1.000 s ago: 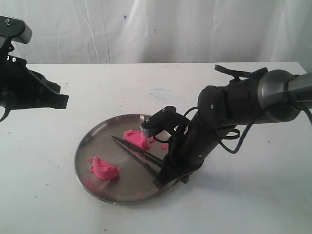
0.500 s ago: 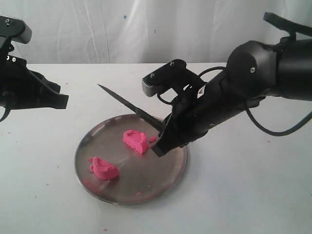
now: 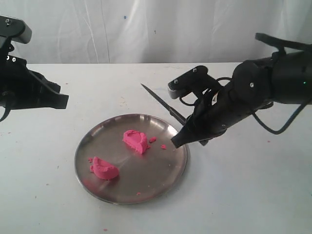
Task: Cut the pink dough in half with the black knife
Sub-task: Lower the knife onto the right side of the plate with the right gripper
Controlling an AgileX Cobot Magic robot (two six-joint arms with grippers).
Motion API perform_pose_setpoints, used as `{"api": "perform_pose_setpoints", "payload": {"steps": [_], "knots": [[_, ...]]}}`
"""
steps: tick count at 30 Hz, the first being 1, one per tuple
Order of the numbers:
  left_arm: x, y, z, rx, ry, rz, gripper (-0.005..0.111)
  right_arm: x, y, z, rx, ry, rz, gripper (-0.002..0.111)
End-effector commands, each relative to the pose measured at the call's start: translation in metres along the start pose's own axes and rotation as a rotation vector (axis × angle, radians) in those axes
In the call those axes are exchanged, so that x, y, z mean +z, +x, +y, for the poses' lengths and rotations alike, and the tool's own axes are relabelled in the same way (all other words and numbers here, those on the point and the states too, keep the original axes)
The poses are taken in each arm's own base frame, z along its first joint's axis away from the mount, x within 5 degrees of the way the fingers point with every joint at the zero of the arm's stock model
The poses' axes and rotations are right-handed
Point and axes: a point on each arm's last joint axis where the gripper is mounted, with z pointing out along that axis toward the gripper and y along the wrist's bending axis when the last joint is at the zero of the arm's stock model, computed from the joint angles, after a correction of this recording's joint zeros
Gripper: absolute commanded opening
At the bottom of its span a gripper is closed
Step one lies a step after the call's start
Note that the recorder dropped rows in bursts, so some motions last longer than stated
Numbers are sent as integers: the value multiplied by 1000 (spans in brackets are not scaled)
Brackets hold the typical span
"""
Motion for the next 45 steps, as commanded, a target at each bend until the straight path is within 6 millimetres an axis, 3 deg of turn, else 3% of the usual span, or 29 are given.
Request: {"api": "perform_pose_setpoints", "payload": {"steps": [1,12,28,45], "knots": [[-1,2,0,-17,2,3,0,21,8,-1,39,-13,47,0],[-1,1,0,-17,2,1,0,46,15,3,102,-63,81,0],[-1,1,0,-17,0,-8,0,48,18,7,116,-107,102,0],[-1,0,0,-17,-1,-15,0,48,17,8,94,-117,101,19]]}}
